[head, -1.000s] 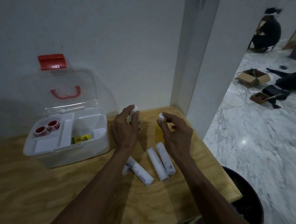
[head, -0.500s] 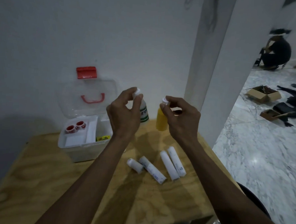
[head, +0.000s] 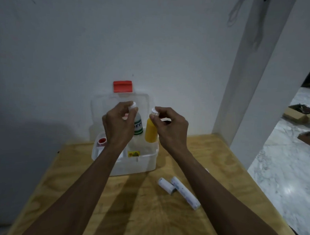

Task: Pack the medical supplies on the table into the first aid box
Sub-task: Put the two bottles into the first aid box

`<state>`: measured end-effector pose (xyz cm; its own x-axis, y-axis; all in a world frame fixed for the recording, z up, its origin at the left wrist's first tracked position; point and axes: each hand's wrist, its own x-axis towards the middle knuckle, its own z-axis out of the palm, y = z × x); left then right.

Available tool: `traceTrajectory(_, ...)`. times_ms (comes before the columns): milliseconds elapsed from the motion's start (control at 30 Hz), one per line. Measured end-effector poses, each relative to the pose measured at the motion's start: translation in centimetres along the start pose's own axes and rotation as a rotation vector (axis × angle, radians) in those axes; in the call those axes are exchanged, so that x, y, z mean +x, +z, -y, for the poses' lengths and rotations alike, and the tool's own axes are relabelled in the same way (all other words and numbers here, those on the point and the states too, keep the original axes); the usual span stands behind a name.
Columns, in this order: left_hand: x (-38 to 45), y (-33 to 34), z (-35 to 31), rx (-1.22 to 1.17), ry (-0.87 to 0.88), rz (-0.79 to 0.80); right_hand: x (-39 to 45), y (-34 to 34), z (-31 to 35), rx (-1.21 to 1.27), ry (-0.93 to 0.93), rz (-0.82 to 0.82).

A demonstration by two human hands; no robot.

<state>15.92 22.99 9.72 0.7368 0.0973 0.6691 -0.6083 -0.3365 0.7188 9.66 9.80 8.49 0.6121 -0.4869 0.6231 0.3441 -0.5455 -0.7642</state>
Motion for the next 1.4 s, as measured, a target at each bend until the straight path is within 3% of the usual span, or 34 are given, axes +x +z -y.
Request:
traceTrajectory(467, -1.2, 2.6, 5.5, 0.063, -0.038, 0.22, -1.9, 2.2, -4.5, -0.027, 0.065, 0.095)
traceTrajectory(1200, -1.5, 2.9, 6.2, 0.105, -0.033, 0.457, -2.8, 2.2, -6.1, -0.098, 0.038, 0.208)
traceTrajectory(1400, -1.1, 2.5, 6.2, 0.118, -0.016, 0.499, -2.3, 1.8, -5.9, -0.187, 0.042, 0.309)
